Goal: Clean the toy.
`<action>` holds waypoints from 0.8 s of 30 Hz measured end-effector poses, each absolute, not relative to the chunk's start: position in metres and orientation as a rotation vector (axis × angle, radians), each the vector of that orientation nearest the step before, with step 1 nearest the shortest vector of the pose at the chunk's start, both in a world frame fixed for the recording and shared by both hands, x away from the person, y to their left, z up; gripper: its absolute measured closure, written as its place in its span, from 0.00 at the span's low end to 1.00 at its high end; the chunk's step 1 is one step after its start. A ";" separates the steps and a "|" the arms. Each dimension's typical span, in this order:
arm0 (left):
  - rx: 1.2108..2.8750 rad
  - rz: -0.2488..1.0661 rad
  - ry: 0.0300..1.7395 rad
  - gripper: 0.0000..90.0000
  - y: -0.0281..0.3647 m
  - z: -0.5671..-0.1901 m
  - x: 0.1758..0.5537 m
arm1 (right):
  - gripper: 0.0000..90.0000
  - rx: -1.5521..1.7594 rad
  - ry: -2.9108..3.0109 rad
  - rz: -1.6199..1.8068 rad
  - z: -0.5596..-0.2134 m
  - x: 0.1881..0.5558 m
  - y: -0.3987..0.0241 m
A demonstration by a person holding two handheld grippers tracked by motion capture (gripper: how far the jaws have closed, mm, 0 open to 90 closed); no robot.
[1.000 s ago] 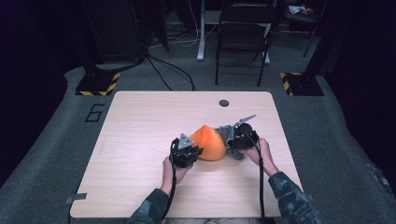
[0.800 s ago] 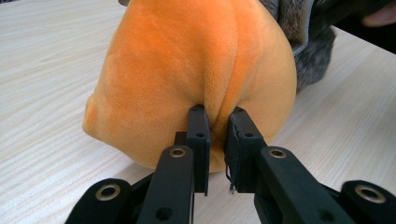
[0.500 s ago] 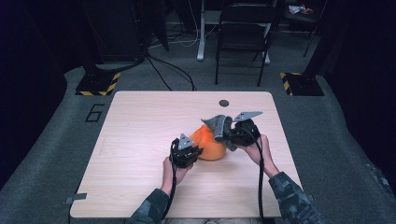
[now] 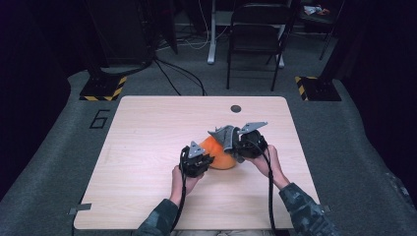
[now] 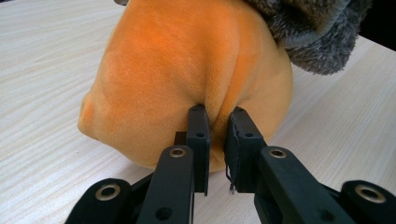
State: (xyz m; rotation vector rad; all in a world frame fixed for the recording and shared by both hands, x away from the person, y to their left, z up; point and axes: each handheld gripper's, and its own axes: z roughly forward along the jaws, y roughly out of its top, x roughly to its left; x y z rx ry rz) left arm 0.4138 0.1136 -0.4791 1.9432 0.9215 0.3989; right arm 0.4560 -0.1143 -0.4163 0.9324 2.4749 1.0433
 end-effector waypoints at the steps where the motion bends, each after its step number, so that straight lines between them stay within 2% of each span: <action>1: 1.943 0.401 0.921 0.90 0.114 -0.479 0.414 | 0.83 0.922 2.476 1.037 -0.417 0.458 -0.116; 24: 1.941 0.401 0.922 0.90 0.114 -0.481 0.415 | 0.83 1.117 2.531 0.775 -0.460 0.484 -0.136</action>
